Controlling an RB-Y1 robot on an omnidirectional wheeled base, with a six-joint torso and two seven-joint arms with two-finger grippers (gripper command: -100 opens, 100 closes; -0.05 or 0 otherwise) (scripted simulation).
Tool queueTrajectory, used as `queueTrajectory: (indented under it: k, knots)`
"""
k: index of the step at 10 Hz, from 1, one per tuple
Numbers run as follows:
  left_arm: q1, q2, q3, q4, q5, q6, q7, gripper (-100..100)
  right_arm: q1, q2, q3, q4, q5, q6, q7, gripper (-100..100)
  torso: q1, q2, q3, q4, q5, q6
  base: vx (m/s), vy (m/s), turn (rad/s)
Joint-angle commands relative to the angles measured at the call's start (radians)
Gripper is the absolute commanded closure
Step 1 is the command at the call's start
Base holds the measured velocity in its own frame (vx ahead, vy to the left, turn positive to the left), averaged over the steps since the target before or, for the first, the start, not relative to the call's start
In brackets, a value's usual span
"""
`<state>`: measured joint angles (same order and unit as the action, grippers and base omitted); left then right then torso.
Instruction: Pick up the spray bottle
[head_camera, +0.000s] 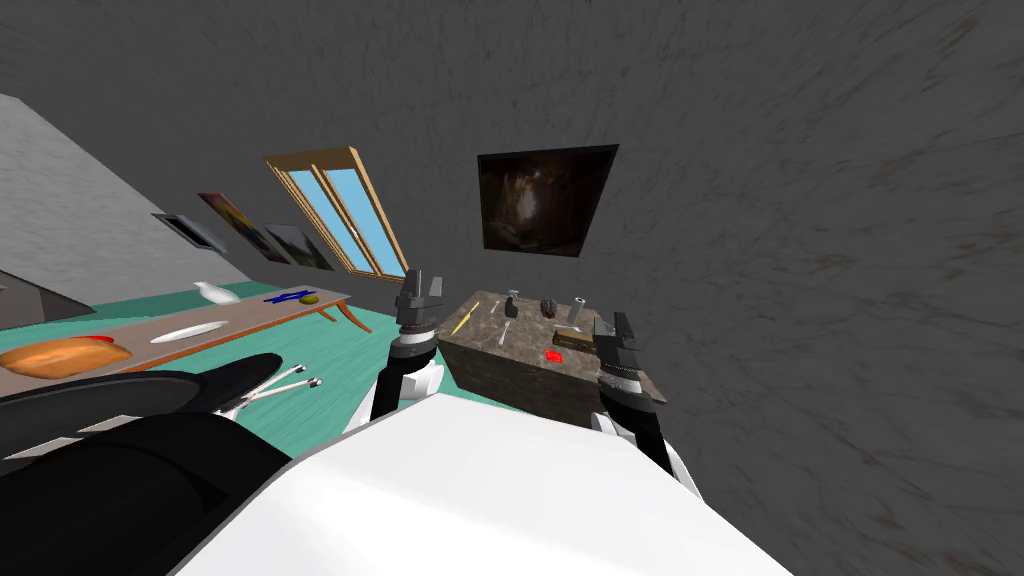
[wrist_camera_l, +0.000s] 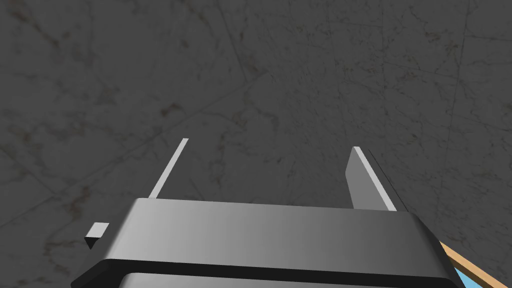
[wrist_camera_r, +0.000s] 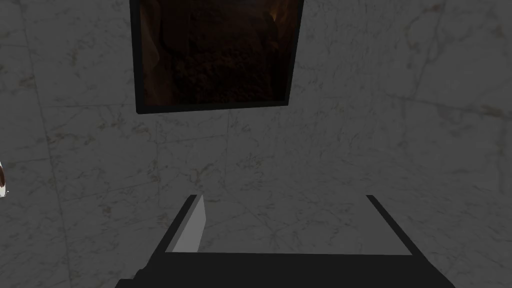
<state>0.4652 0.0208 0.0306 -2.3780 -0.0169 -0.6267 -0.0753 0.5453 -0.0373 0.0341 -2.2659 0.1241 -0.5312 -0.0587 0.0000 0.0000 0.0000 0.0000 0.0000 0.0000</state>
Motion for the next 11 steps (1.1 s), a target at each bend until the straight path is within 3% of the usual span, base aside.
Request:
queueTrajectory:
  k: [1,4,8,9,11]
  knots:
    - [0.0,0.0,0.0,0.0,0.0,0.0,0.0,0,-0.023,-0.039,-0.007,0.027,0.02,0.022,0.0,-100,0.0,0.0,0.0,0.0,0.0,0.0,-0.006,0.05,0.028]
    - [0.0,0.0,0.0,0.0,0.0,0.0,0.0,0,-0.078,-0.092,-0.024,0.089,0.066,0.072,0.002,-100,0.008,0.0,0.0,0.0,0.002,0.0,-0.014,0.12,0.035]
    - [0.0,0.0,0.0,0.0,0.0,0.0,0.0,0,-0.187,-0.166,-0.058,0.206,0.158,0.166,0.008,-100,0.011,0.0,0.0,0.0,0.002,0.0,-0.026,0.155,0.055]
    - [0.0,0.0,0.0,0.0,0.0,0.0,0.0,0,-0.192,-0.166,-0.058,0.206,0.158,0.171,0.008,-100,0.012,0.001,0.001,0.0,0.003,0.0,-0.026,0.154,0.01]
    - [0.0,0.0,0.0,0.0,0.0,0.0,0.0,0,-0.262,-0.205,-0.077,0.275,0.214,0.229,0.01,-100,0.01,0.001,0.001,0.0,0.002,0.0,-0.021,0.158,0.064]
